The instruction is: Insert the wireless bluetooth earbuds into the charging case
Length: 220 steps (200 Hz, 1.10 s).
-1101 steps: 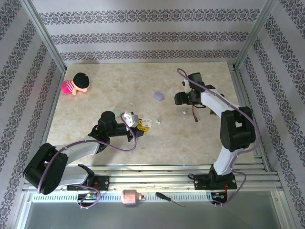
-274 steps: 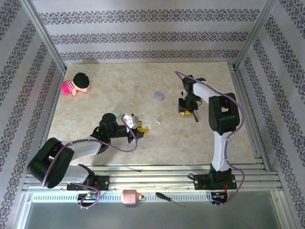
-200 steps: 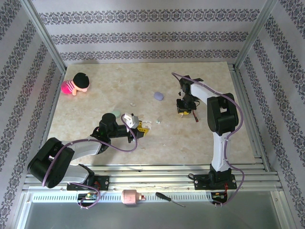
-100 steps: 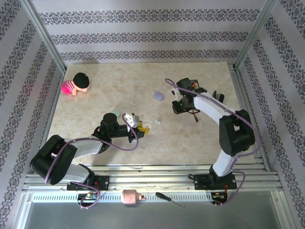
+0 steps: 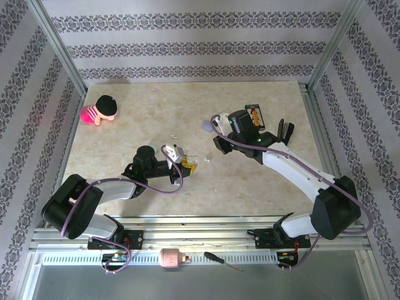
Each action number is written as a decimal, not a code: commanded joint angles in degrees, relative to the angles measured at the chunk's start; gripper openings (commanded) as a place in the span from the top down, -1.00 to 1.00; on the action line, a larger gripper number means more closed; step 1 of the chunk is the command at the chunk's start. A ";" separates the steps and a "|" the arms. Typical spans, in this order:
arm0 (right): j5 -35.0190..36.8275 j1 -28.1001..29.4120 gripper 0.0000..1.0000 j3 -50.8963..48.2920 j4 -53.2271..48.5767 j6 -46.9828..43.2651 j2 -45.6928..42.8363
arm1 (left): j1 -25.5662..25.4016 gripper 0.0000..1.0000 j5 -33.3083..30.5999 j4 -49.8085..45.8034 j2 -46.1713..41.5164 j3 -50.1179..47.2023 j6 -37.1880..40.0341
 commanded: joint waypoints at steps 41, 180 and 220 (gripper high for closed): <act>-6.10 5.18 0.61 -3.54 6.96 -2.28 -6.89 | 1.34 0.92 -1.25 0.13 2.19 4.14 -3.26; -10.49 8.90 0.62 -2.74 12.00 -2.89 -1.24 | 1.43 0.92 0.39 3.38 3.41 5.90 -6.51; -11.77 8.94 0.61 -2.65 12.02 -2.55 -0.18 | 1.40 0.92 -0.11 3.48 3.60 6.14 -7.09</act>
